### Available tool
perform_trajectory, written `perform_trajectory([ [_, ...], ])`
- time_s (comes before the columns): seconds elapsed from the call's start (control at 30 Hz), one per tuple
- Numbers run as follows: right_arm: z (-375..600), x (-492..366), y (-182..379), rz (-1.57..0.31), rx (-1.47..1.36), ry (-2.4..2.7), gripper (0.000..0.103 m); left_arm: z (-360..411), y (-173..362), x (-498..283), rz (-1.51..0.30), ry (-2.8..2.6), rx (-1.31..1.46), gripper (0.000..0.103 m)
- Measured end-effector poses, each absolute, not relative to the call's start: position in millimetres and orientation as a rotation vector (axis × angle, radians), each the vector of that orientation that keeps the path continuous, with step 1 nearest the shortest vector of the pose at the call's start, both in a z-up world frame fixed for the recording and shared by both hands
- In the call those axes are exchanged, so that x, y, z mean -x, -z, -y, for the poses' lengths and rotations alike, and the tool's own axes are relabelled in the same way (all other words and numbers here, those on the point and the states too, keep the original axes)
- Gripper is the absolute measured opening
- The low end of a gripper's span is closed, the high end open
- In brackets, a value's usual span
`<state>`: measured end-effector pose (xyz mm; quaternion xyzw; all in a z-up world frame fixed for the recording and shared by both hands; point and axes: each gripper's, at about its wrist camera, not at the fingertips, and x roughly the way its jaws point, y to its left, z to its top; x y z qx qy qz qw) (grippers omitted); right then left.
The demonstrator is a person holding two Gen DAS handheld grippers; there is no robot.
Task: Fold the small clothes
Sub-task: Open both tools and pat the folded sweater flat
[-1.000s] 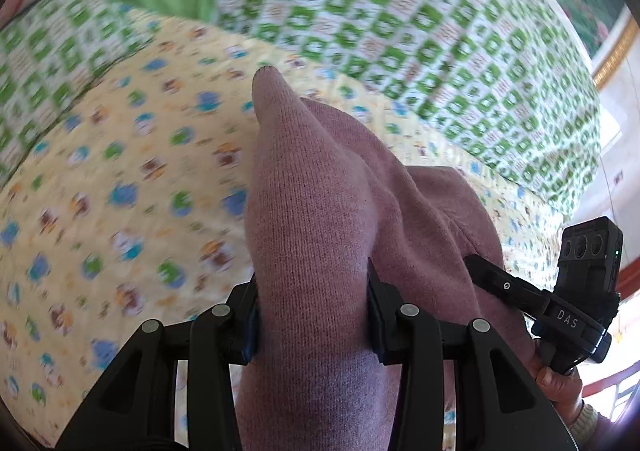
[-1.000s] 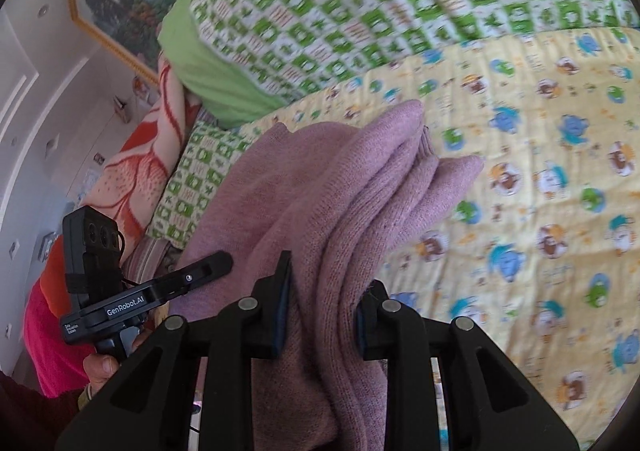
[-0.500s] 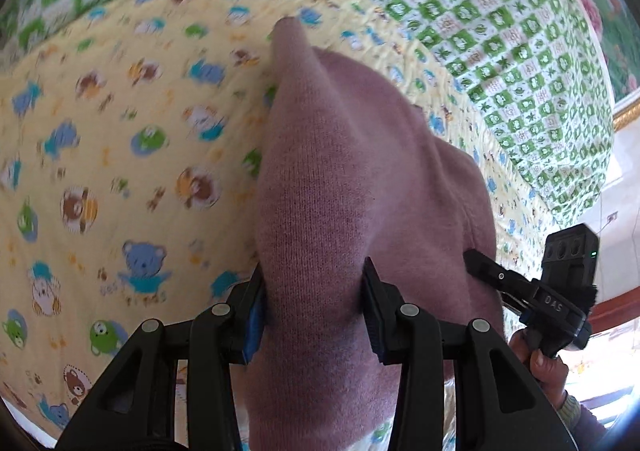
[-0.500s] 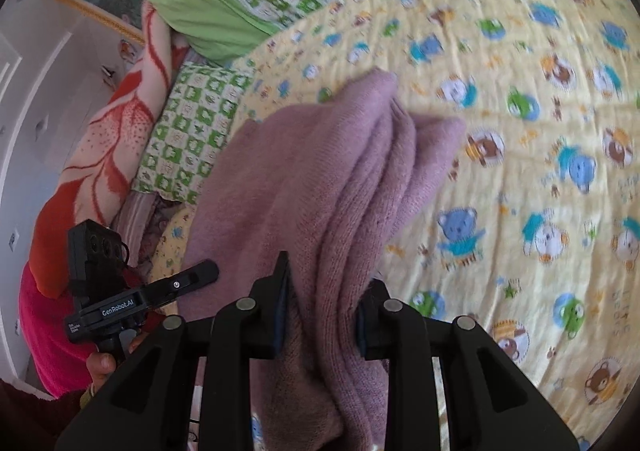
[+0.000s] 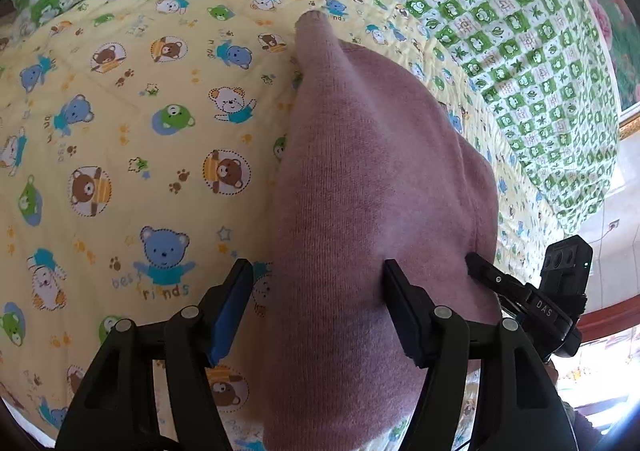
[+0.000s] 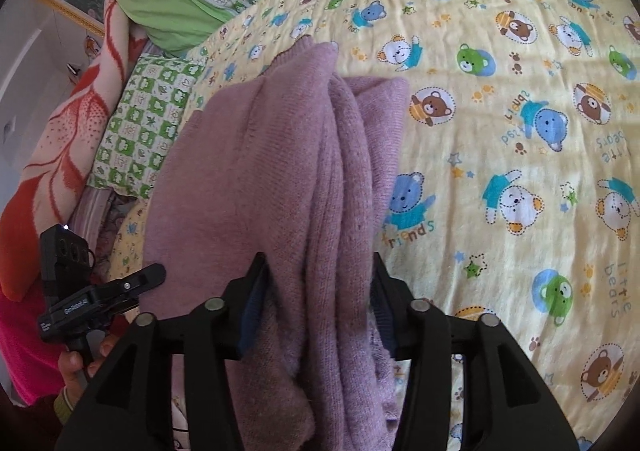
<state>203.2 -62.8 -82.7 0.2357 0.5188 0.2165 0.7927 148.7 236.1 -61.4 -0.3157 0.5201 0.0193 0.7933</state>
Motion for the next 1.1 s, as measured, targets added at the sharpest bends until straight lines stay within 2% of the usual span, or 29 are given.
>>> perform_trajectory([
  [0.43,83.5,-178.9,35.7,-0.994,-0.501,-0.397,0.054,-230.6,31.0,-122.4,-1.101,-0.101,0.566,0.067],
  [0.7,66.9,-167.9,9.5,-0.937,-0.508,-0.538,0.054,-217.7,4.0,-126.5,-1.042,-0.049,0.523,0.067],
  [0.9,39.9,-183.6,23.8,-1.005,-0.531,-0.639,0.054,-201.8,5.0,-137.9,-1.052,-0.004,0.507,0.067],
  [1.03,26.9,-193.4,49.0,-1.098,-0.414,-0.568,0.053,-195.7,21.4,-144.4,-1.089,0.001,0.489,0.067],
  [1.1,27.1,-195.6,57.2,-1.112,-0.379,-0.546,0.047,-193.3,27.7,-148.9,-1.098,-0.004,0.471,0.068],
])
